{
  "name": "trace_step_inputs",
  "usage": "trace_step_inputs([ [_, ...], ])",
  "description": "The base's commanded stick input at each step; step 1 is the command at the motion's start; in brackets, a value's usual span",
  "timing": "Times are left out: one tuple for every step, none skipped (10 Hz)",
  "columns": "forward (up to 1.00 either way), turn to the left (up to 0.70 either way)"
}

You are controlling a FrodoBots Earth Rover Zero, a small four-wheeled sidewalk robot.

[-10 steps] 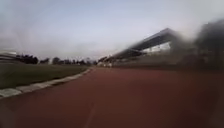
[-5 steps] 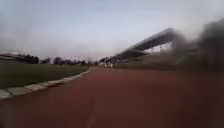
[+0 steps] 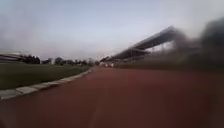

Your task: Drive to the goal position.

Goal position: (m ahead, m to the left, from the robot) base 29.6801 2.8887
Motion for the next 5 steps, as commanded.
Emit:
trace_step_inputs([
  [0.70, 0.00],
  [0.70, 0.00],
  [0.70, 0.00],
  [0.70, 0.00],
  [0.70, 0.00],
])
